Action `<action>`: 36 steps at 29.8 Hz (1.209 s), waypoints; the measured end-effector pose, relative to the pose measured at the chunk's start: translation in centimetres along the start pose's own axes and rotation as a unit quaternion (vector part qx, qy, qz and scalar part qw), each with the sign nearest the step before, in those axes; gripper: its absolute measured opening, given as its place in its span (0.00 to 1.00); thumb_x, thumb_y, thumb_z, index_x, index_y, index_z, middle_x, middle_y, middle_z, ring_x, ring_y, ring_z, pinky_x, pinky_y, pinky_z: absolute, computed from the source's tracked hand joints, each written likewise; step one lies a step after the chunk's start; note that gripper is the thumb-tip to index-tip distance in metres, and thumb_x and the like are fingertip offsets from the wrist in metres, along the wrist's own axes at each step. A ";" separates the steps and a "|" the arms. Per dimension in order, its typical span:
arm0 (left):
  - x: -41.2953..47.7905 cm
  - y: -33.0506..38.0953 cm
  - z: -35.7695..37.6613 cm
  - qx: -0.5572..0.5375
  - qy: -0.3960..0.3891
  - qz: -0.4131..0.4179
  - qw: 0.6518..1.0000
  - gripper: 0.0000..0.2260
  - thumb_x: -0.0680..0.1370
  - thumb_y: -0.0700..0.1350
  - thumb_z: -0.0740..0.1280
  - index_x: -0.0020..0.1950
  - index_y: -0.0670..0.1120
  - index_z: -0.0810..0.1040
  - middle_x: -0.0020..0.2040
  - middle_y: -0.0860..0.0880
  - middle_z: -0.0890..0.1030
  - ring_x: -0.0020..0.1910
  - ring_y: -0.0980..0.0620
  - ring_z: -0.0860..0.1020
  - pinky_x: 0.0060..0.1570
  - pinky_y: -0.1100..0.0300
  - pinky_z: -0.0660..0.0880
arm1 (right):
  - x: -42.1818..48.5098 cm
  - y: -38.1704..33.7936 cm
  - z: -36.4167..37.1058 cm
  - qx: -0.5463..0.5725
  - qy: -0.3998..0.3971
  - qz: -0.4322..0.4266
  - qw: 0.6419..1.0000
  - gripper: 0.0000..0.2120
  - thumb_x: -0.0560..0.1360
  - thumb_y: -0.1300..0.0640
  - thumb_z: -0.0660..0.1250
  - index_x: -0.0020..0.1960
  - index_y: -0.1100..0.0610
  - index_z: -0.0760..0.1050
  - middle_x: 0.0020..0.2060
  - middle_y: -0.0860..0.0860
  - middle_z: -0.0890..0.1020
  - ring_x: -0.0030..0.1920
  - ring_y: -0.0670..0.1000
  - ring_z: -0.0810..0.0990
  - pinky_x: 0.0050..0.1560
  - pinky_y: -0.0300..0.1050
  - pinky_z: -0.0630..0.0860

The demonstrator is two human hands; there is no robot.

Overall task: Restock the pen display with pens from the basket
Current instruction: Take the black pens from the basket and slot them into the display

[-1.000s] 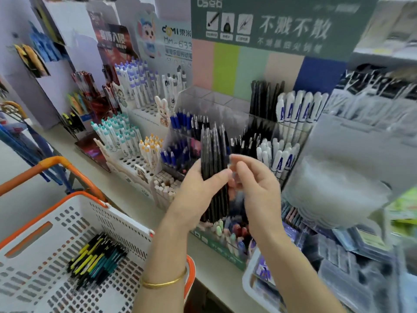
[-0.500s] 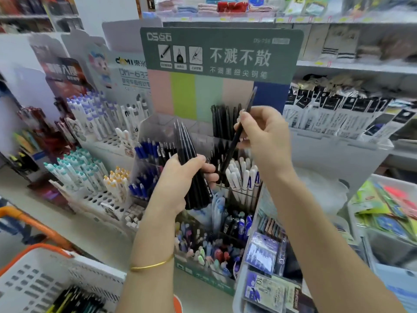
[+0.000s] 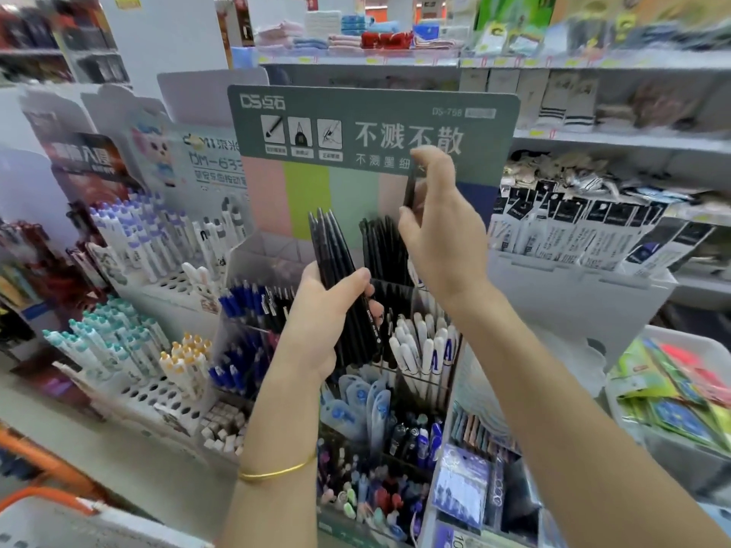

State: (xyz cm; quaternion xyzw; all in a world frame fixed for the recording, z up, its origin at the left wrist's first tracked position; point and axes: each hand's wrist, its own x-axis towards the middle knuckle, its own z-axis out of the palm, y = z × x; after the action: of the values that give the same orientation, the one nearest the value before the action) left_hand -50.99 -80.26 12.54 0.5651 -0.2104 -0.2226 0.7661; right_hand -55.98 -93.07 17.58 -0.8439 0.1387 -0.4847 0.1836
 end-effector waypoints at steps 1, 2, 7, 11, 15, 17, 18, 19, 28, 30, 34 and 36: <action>0.1 -0.1 0.1 0.000 0.001 -0.001 1.000 0.07 0.80 0.39 0.66 0.55 0.43 0.69 0.39 0.46 0.76 0.31 0.51 0.78 0.33 0.55 0.76 | 0.0 0.1 0.1 -0.027 -0.017 -0.005 0.999 0.21 0.75 0.64 0.65 0.66 0.55 0.66 0.46 0.51 0.80 0.41 0.55 0.78 0.39 0.51 0.74; 0.1 -0.1 0.1 0.000 0.001 -0.002 1.000 0.06 0.80 0.40 0.66 0.54 0.43 0.70 0.39 0.46 0.76 0.32 0.51 0.78 0.34 0.55 0.76 | 0.1 0.3 0.3 -0.047 -0.030 -0.012 0.998 0.19 0.75 0.63 0.64 0.65 0.55 0.68 0.45 0.51 0.80 0.42 0.55 0.77 0.39 0.50 0.73; 0.5 -0.5 0.1 -0.007 -0.014 -0.010 1.000 0.04 0.79 0.39 0.66 0.52 0.44 0.73 0.39 0.47 0.77 0.33 0.51 0.78 0.33 0.55 0.75 | 1.2 0.8 0.6 -0.145 -0.126 -0.018 0.981 0.08 0.76 0.58 0.65 0.52 0.58 0.81 0.50 0.54 0.81 0.54 0.59 0.72 0.51 0.53 0.73; 0.6 -0.8 0.2 -0.023 -0.048 -0.015 0.998 0.03 0.79 0.38 0.66 0.51 0.43 0.72 0.37 0.48 0.77 0.32 0.51 0.77 0.33 0.55 0.75 | 1.9 0.8 -0.1 -0.184 -0.190 -0.010 0.964 0.12 0.77 0.58 0.63 0.57 0.54 0.81 0.53 0.55 0.77 0.57 0.60 0.69 0.54 0.53 0.72; 0.5 -0.9 0.3 -0.025 -0.087 -0.005 0.996 0.05 0.79 0.39 0.66 0.52 0.42 0.71 0.38 0.48 0.77 0.34 0.51 0.77 0.35 0.55 0.75 | 1.8 0.2 -1.5 -0.075 -0.076 0.016 0.994 0.14 0.77 0.64 0.60 0.58 0.57 0.80 0.52 0.53 0.80 0.56 0.56 0.74 0.55 0.47 0.71; 0.4 -0.7 0.5 -0.022 -0.107 0.005 0.994 0.07 0.78 0.40 0.67 0.52 0.42 0.71 0.38 0.47 0.77 0.34 0.50 0.77 0.35 0.55 0.75 | 1.6 -0.2 -2.1 -0.046 -0.125 0.011 0.991 0.10 0.77 0.58 0.63 0.50 0.61 0.82 0.45 0.53 0.83 0.49 0.54 0.77 0.52 0.48 0.73; 0.2 -0.6 0.7 -0.026 -0.115 0.007 0.993 0.08 0.76 0.41 0.68 0.52 0.42 0.71 0.38 0.47 0.77 0.34 0.50 0.77 0.35 0.56 0.75 | 1.4 -0.6 -2.2 -0.035 -0.170 0.008 0.985 0.13 0.77 0.54 0.64 0.45 0.62 0.82 0.40 0.53 0.83 0.45 0.53 0.78 0.48 0.50 0.75; 0.2 -0.6 0.8 -0.033 -0.121 0.009 0.992 0.10 0.75 0.43 0.69 0.52 0.43 0.71 0.37 0.47 0.77 0.34 0.50 0.76 0.35 0.55 0.75 | 1.1 -0.9 -2.3 -0.028 -0.210 0.009 0.977 0.15 0.77 0.50 0.65 0.43 0.61 0.82 0.37 0.52 0.82 0.42 0.52 0.78 0.45 0.50 0.76; -0.1 -0.4 1.0 -0.046 -0.087 -0.006 0.995 0.05 0.79 0.41 0.64 0.54 0.42 0.73 0.38 0.47 0.80 0.35 0.49 0.80 0.34 0.56 0.76 | 1.4 -0.9 -2.5 0.135 -0.175 0.116 0.968 0.07 0.78 0.56 0.65 0.45 0.59 0.78 0.34 0.49 0.81 0.30 0.43 0.78 0.33 0.37 0.73; 0.2 -0.7 0.7 -0.047 -0.047 -0.021 0.998 0.03 0.80 0.40 0.64 0.51 0.41 0.72 0.38 0.46 0.79 0.33 0.51 0.80 0.32 0.58 0.77 | 2.2 -0.5 -2.9 0.190 -0.076 0.145 0.968 0.04 0.79 0.58 0.63 0.46 0.57 0.74 0.35 0.51 0.81 0.29 0.43 0.79 0.30 0.36 0.73; 0.4 -1.0 0.2 -0.057 0.000 -0.024 0.998 0.04 0.81 0.36 0.62 0.48 0.42 0.68 0.36 0.47 0.74 0.28 0.53 0.73 0.28 0.58 0.74 | 2.8 -0.1 -2.7 0.162 0.022 0.114 0.980 0.01 0.79 0.60 0.62 0.48 0.57 0.71 0.36 0.49 0.78 0.34 0.49 0.80 0.32 0.45 0.78; 0.4 -1.0 0.2 -0.062 0.004 -0.025 0.998 0.04 0.80 0.35 0.62 0.51 0.42 0.68 0.37 0.46 0.74 0.28 0.53 0.73 0.27 0.58 0.74 | 2.2 0.0 -1.9 0.105 0.004 0.087 0.991 0.02 0.78 0.60 0.63 0.49 0.59 0.72 0.37 0.49 0.78 0.39 0.53 0.80 0.40 0.52 0.79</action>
State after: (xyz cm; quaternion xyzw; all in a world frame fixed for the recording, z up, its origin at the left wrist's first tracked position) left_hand -50.87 -80.96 11.71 0.5229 -0.1787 -0.2519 0.7945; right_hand -56.59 -94.35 20.17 -0.8027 0.1606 -0.4821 0.3121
